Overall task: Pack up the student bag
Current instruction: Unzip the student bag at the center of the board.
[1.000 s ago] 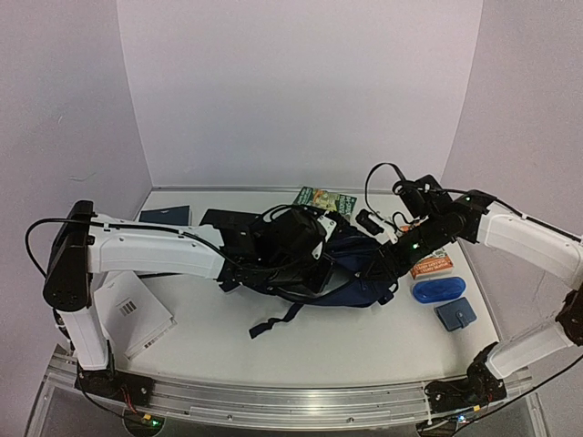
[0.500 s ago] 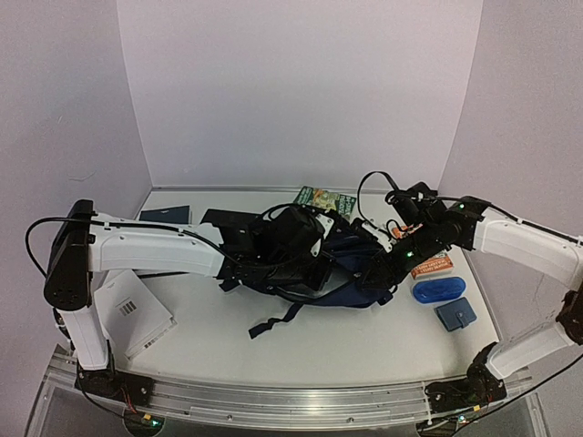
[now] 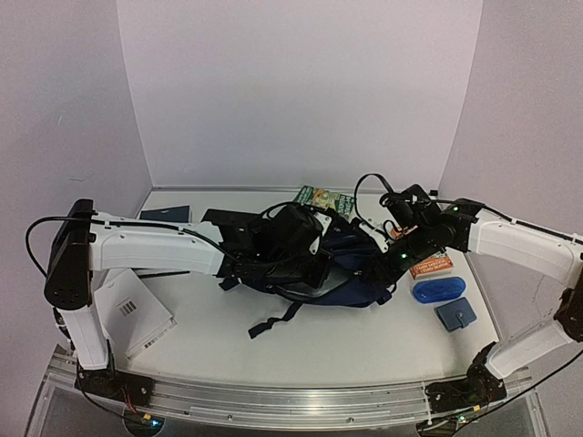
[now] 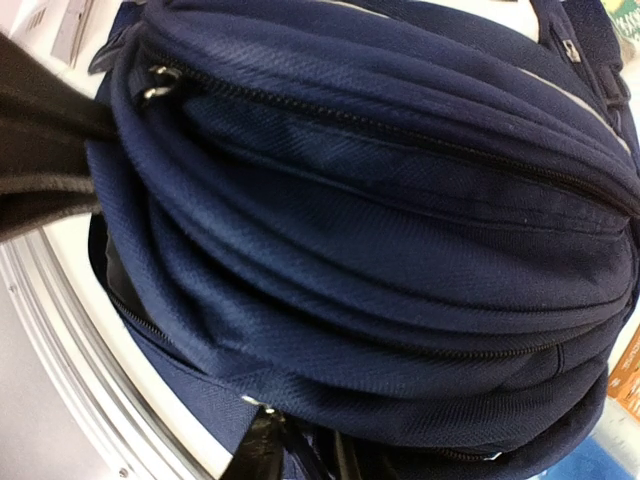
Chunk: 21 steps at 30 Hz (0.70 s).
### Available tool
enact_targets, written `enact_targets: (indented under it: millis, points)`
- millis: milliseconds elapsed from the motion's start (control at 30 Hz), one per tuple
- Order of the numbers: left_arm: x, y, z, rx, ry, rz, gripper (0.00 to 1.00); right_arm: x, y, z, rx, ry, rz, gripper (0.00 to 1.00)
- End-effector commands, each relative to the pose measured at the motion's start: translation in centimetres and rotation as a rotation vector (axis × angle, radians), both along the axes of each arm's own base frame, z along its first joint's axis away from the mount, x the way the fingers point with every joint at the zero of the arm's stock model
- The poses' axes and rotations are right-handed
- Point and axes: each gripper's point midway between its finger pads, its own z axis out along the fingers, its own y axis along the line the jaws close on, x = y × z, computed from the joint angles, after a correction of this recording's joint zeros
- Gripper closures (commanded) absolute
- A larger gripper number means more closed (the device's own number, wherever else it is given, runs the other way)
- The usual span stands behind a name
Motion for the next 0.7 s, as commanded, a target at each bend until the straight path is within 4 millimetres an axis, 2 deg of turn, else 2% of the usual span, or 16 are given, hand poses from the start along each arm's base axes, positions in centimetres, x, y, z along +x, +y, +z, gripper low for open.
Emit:
enact_targets:
  millis: [0,33,200,333,467,667]
  points:
    - [2.1,-0.6,6.3,-0.194,-0.055,0.062,1.00,0.4,-0.1,0.6,0.003,-0.033,-0.015,0.97]
    - [2.1,-0.5,6.2,-0.191,-0.054,0.062,1.00,0.4,-0.1,1.0,0.009,-0.041,-0.014,1.00]
    - [1.9,0.5,5.3,-0.160,-0.050,0.073,1.00,0.4,-0.9,2.5,0.005,-0.084,-0.032,1.00]
    - [1.7,1.9,4.6,-0.136,-0.048,0.087,1.00,0.5,-2.1,2.7,-0.034,-0.119,-0.052,1.00]
    - [1.0,3.3,4.1,-0.111,-0.053,0.077,1.00,0.5,-3.2,2.2,-0.066,-0.118,-0.067,1.00]
    - [-1.6,5.9,2.8,-0.071,-0.050,-0.031,1.00,1.0,-4.6,0.3,-0.120,-0.085,-0.084,1.00]
